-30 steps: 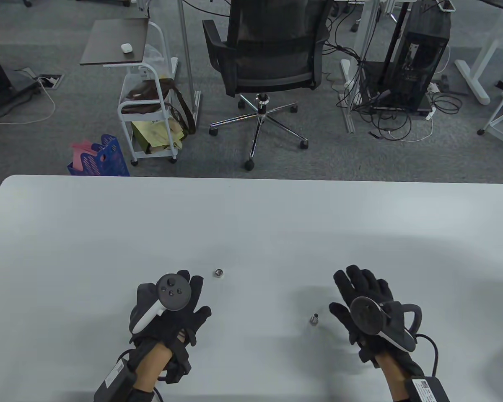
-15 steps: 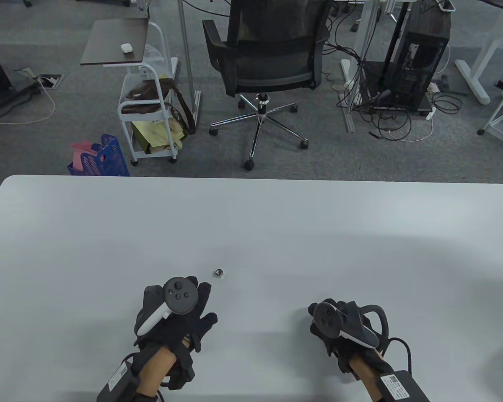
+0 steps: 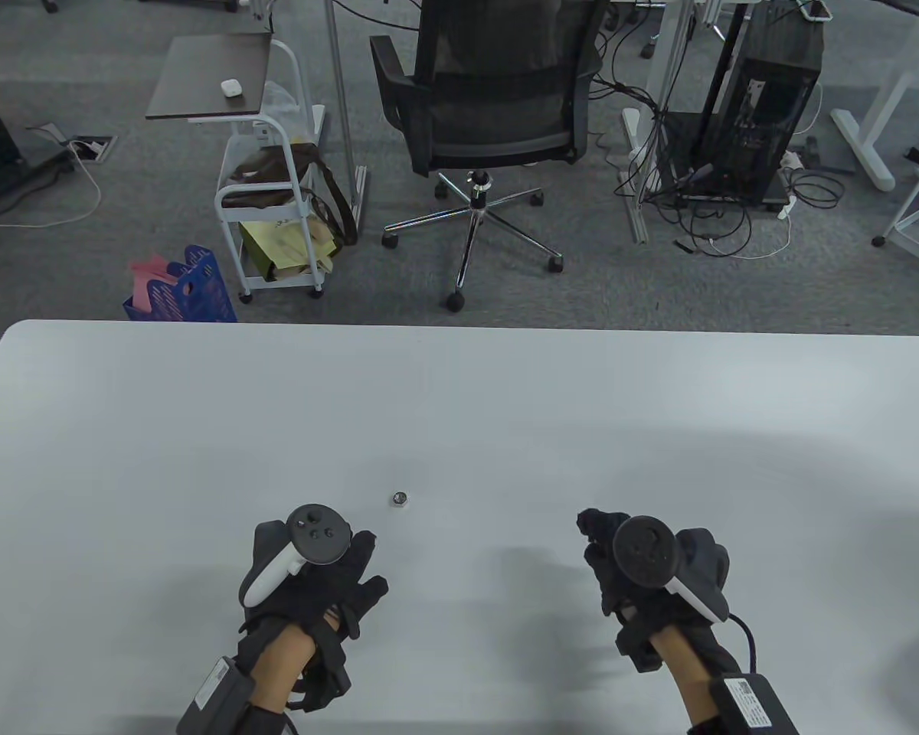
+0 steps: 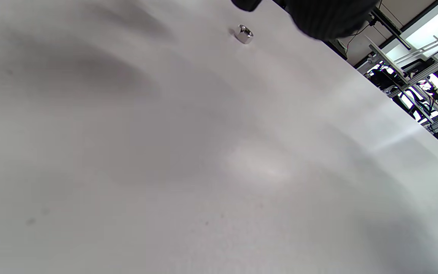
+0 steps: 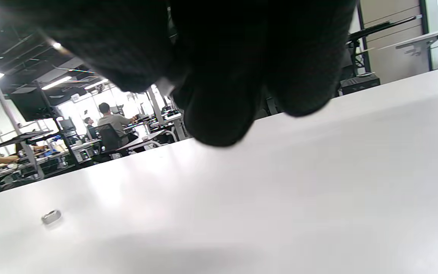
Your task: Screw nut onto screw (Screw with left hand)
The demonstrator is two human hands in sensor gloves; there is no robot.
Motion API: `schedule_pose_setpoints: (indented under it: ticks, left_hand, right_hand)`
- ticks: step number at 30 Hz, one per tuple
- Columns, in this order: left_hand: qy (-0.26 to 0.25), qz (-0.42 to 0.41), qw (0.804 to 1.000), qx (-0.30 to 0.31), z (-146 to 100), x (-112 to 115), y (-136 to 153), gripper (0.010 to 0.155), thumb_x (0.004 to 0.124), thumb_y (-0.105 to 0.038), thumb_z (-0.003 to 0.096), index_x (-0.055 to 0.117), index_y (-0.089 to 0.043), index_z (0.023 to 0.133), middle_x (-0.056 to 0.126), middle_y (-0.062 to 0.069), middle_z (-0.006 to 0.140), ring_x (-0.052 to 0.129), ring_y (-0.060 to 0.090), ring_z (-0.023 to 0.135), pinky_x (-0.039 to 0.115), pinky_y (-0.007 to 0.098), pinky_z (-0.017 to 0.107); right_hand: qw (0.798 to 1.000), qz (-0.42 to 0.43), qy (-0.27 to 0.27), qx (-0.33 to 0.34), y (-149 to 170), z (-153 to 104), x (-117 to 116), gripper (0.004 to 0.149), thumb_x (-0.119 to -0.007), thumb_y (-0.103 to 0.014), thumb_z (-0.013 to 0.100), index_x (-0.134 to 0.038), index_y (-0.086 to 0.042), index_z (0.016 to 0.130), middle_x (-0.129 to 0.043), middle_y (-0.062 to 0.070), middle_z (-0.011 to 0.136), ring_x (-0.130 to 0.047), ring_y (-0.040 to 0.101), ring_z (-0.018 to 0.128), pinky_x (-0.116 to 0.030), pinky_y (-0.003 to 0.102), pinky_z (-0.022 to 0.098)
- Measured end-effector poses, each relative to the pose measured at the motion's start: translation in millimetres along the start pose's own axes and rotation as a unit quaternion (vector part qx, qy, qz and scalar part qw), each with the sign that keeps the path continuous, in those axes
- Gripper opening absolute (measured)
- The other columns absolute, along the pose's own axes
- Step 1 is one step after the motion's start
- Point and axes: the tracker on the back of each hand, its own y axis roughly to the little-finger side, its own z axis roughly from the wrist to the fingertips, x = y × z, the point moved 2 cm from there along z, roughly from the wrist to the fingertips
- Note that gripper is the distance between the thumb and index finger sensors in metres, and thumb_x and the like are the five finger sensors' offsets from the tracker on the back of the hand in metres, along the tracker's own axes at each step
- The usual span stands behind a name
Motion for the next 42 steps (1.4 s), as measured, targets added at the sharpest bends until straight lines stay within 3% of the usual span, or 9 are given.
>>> schedule_pose_setpoints:
  ticks: [3,6,12,18,22,28,32,37,42]
  left_hand:
    - [0.002,0.002,1.000,0.000,1,1,0,0.079,0.066,-0.051,0.0421,0.037,-0.025,0.111,0.014,0.010,0.118,0.008,0.043,0.109,0.012,0.065,0.073]
    - [0.003,0.001,1.000,0.000,1,2,-1,0.079,0.066,-0.050,0.0421,0.038,-0.025,0.111,0.015,0.011,0.118,0.009,0.043,0.109,0.012,0.065,0.073]
    - [0.007,0.011,1.000,-0.006,7,8,-4,0.078,0.066,-0.050,0.0421,0.041,-0.023,0.111,0.018,0.012,0.118,0.012,0.044,0.109,0.015,0.065,0.074]
    - [-0.086,0.079,0.993,-0.012,30,-5,-40,0.079,0.069,-0.050,0.0412,0.043,-0.022,0.110,0.033,0.019,0.118,0.041,0.054,0.108,0.037,0.068,0.073]
    - [-0.144,0.110,0.982,-0.050,67,-18,-67,0.076,0.073,-0.046,0.0409,0.047,-0.024,0.109,0.047,0.019,0.116,0.068,0.053,0.097,0.058,0.065,0.065]
    - [-0.132,0.173,0.967,-0.130,112,-21,-77,0.065,0.081,-0.038,0.0407,0.063,-0.030,0.103,0.069,0.014,0.105,0.079,0.047,0.082,0.072,0.057,0.054]
    - [-0.138,0.272,0.941,-0.150,121,-12,-87,0.061,0.083,-0.038,0.0388,0.068,-0.025,0.096,0.074,0.013,0.098,0.084,0.042,0.072,0.076,0.050,0.049]
    - [-0.160,0.272,0.937,-0.151,122,-9,-93,0.051,0.085,-0.027,0.0388,0.075,-0.018,0.088,0.085,0.017,0.087,0.096,0.035,0.054,0.086,0.044,0.038]
    - [-0.175,0.296,0.927,-0.150,122,-9,-97,0.046,0.087,-0.029,0.0371,0.081,-0.017,0.081,0.093,0.016,0.080,0.102,0.034,0.047,0.086,0.047,0.036]
  right_hand:
    - [0.999,0.032,0.016,-0.012,2,2,-1,0.062,-0.084,-0.032,0.037,-0.063,-0.039,0.095,-0.079,0.001,0.088,-0.100,0.018,0.056,-0.084,0.048,0.056]
    - [0.999,0.041,0.006,-0.008,5,1,-6,0.071,-0.088,-0.033,0.035,-0.057,-0.026,0.098,-0.083,0.001,0.084,-0.103,0.016,0.052,-0.087,0.048,0.053]
    - [1.000,-0.008,0.029,-0.003,13,-6,-9,0.056,-0.090,-0.037,0.032,-0.072,-0.025,0.084,-0.089,-0.002,0.077,-0.108,0.014,0.046,-0.091,0.047,0.049]
    - [0.999,-0.011,0.048,0.004,14,-9,-7,0.051,-0.091,-0.036,0.033,-0.077,-0.028,0.081,-0.091,-0.001,0.077,-0.109,0.014,0.045,-0.092,0.046,0.048]
    - [0.998,0.011,0.063,0.010,12,-13,-2,0.049,-0.092,-0.035,0.033,-0.080,-0.028,0.079,-0.091,0.000,0.077,-0.109,0.014,0.045,-0.092,0.045,0.048]
    - [0.996,0.042,0.076,0.013,12,-16,6,0.048,-0.092,-0.035,0.032,-0.083,-0.027,0.079,-0.091,0.002,0.077,-0.111,0.012,0.043,-0.095,0.044,0.046]
    - [0.993,0.078,0.083,0.008,14,-16,9,0.047,-0.093,-0.033,0.033,-0.083,-0.025,0.078,-0.091,0.003,0.077,-0.114,0.008,0.037,-0.097,0.041,0.046]
    - [0.991,0.104,0.085,0.003,16,-17,8,0.045,-0.094,-0.031,0.032,-0.087,-0.025,0.076,-0.090,0.004,0.078,-0.116,0.010,0.039,-0.098,0.040,0.048]
    - [0.989,0.121,0.090,-0.003,19,-17,8,0.043,-0.096,-0.030,0.032,-0.090,-0.025,0.074,-0.090,0.004,0.079,-0.116,0.013,0.042,-0.097,0.039,0.049]
